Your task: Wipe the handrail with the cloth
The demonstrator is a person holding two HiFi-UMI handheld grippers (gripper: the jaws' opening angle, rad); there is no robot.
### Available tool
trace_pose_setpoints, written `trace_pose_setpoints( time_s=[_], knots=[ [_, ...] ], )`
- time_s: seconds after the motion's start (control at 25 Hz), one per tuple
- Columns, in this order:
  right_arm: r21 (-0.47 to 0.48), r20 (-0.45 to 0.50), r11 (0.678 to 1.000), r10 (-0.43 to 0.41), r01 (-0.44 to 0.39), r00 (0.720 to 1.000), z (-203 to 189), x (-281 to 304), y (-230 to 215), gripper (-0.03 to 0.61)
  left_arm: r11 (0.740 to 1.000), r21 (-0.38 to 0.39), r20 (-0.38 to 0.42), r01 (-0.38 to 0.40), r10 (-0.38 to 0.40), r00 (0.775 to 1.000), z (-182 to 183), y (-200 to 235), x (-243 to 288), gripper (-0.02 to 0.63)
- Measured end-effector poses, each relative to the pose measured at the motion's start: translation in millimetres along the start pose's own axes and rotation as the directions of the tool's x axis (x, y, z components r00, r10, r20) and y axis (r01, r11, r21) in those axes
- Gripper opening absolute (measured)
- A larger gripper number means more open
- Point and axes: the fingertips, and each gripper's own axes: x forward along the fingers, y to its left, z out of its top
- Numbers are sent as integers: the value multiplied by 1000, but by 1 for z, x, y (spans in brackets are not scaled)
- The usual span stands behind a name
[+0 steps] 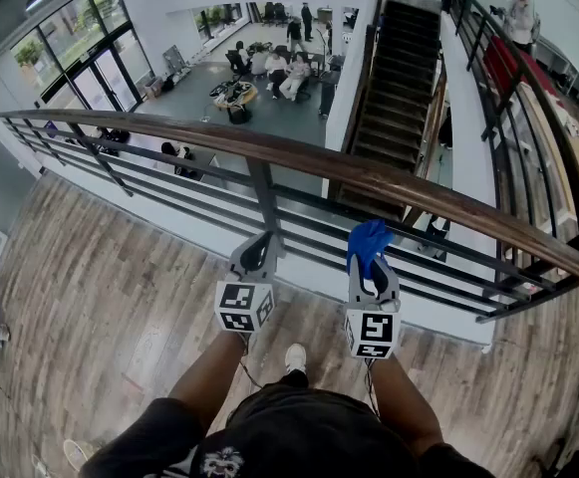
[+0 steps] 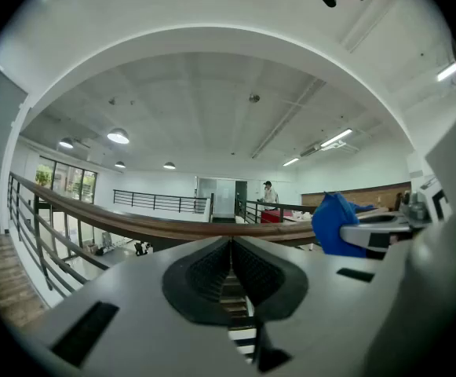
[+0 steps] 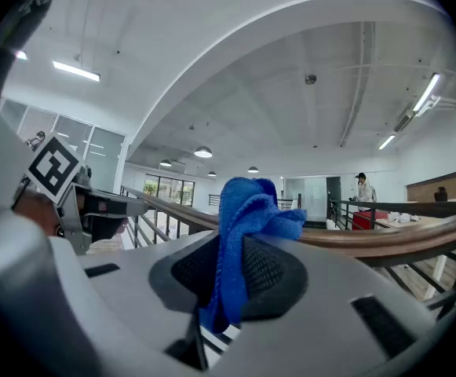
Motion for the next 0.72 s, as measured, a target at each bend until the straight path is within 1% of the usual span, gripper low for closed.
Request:
trace_pose_setpoints(
  time_s=[0.16, 0.32, 0.48, 0.6, 0.72],
  knots=[
    [-22, 23, 999, 24, -23, 999, 24, 72, 22, 69, 1000, 20, 0, 19, -19, 1000, 18, 48, 36, 12],
    [-27, 22, 997, 73, -73, 997, 43, 147, 46, 68, 999, 33, 5, 11, -11, 1000, 32, 91, 73, 12],
    [-13, 1, 992, 125, -125, 992, 60, 215, 72, 69, 999, 41, -27, 14, -12, 1000, 42, 122, 102, 12],
    [27, -34, 991, 135, -135, 990, 63, 261, 85, 69, 998, 62, -21, -12, 13, 1000, 49, 151, 118, 12],
    [89, -76, 987, 141, -134, 987, 63, 295, 93, 69, 998, 63, -48, -17, 20, 999, 53, 166, 127, 12]
  ],
)
